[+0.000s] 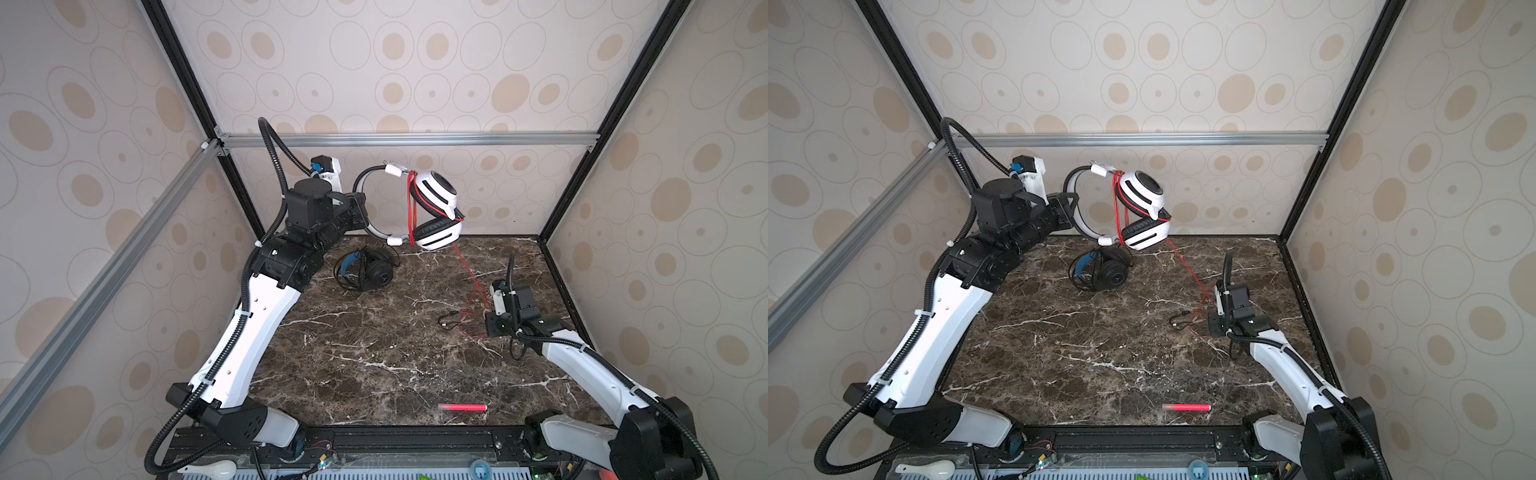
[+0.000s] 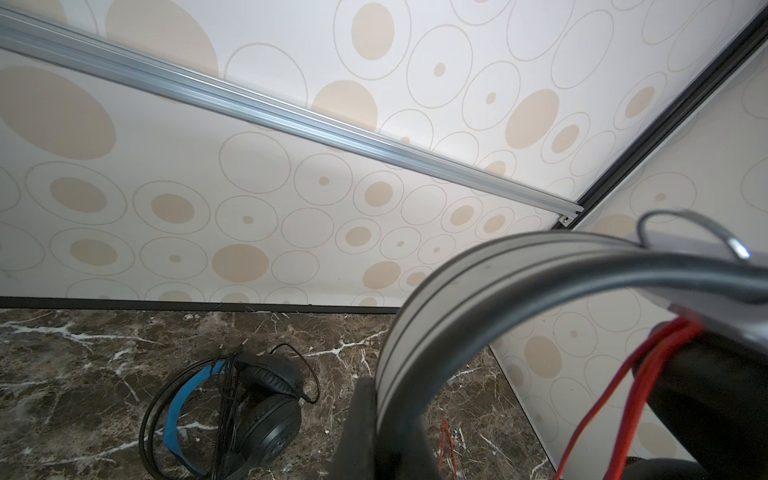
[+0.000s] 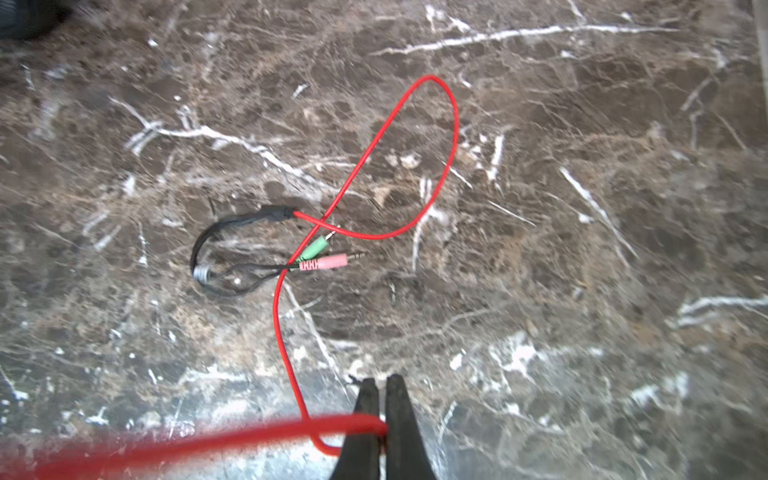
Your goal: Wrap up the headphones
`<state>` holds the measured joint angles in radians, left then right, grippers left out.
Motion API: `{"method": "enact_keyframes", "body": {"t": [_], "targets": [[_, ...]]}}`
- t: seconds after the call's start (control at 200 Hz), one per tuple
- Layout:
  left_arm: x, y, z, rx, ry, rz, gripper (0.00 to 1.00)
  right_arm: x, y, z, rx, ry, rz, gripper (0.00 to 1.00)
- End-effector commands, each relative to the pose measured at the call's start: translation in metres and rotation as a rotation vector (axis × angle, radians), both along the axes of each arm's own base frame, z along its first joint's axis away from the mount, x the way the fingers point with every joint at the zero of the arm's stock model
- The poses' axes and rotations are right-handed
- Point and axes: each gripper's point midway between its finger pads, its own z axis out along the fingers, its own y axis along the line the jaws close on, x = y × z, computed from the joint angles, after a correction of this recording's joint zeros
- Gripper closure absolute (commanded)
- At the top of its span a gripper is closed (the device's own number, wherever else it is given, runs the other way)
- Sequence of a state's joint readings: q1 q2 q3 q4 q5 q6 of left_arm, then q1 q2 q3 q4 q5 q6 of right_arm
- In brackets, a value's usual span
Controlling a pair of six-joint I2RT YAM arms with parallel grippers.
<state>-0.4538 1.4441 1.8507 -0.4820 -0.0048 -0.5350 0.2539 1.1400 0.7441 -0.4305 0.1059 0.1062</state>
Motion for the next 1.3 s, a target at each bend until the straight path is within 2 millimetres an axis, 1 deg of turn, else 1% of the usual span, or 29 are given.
{"method": "enact_keyframes", "body": {"t": [0.0, 0.05, 0.075, 0.13, 0.175, 0.25, 0.37, 0.45, 0.53, 0.64, 0.75, 0.855, 0.97, 1.125, 1.18, 1.26, 1.275, 1.295], "targets": [[-0.009, 0.010, 0.057, -0.141, -0.138, 0.015, 1.00, -0.021, -0.007, -0.010, -0.021, 0.043, -0.001, 0.87], [-0.008, 0.008, 0.055, -0.134, -0.133, 0.005, 1.00, -0.021, -0.001, -0.005, 0.013, 0.002, 0.027, 0.79], [-0.007, 0.006, 0.054, -0.130, -0.131, -0.003, 1.00, -0.021, 0.005, -0.002, 0.042, -0.019, 0.057, 0.75], [-0.006, 0.003, 0.052, -0.120, -0.121, -0.020, 1.00, -0.020, 0.016, 0.007, 0.088, -0.075, 0.109, 0.66], [-0.006, 0.000, 0.050, -0.111, -0.111, -0.030, 1.00, -0.020, 0.020, 0.014, 0.110, -0.117, 0.132, 0.59], [-0.004, -0.002, 0.047, -0.094, -0.090, -0.038, 1.00, -0.017, 0.024, 0.029, 0.129, -0.190, 0.158, 0.53], [-0.002, -0.006, 0.041, -0.066, -0.065, -0.056, 1.00, -0.013, 0.037, 0.059, 0.165, -0.276, 0.235, 0.47], [-0.003, -0.010, 0.041, -0.058, -0.063, -0.081, 1.00, -0.009, 0.046, 0.076, 0.194, -0.305, 0.274, 0.45], [-0.003, -0.014, 0.040, -0.053, -0.056, -0.100, 1.00, -0.004, 0.061, 0.094, 0.251, -0.349, 0.340, 0.43], [-0.006, -0.016, 0.047, -0.044, -0.059, -0.121, 1.00, 0.004, 0.078, 0.121, 0.329, -0.417, 0.397, 0.38], [-0.010, -0.017, 0.055, -0.040, -0.071, -0.139, 1.00, 0.012, 0.089, 0.137, 0.372, -0.444, 0.445, 0.35], [-0.011, -0.020, 0.055, -0.035, -0.065, -0.154, 1.00, 0.020, 0.100, 0.152, 0.395, -0.477, 0.505, 0.34], [-0.012, -0.022, 0.053, -0.036, -0.055, -0.170, 1.00, 0.034, 0.115, 0.171, 0.450, -0.515, 0.566, 0.32], [-0.013, -0.026, 0.050, -0.037, -0.044, -0.190, 1.00, 0.053, 0.140, 0.205, 0.580, -0.573, 0.640, 0.31], [-0.013, -0.027, 0.049, -0.039, -0.041, -0.195, 1.00, 0.059, 0.148, 0.212, 0.602, -0.589, 0.658, 0.30], [-0.014, -0.028, 0.048, -0.040, -0.038, -0.202, 1.00, 0.070, 0.155, 0.213, 0.614, -0.600, 0.676, 0.30], [-0.013, -0.028, 0.047, -0.040, -0.035, -0.202, 1.00, 0.067, 0.166, 0.213, 0.625, -0.590, 0.704, 0.30], [-0.013, -0.028, 0.047, -0.040, -0.034, -0.202, 1.00, 0.067, 0.171, 0.212, 0.630, -0.582, 0.719, 0.30]]}}
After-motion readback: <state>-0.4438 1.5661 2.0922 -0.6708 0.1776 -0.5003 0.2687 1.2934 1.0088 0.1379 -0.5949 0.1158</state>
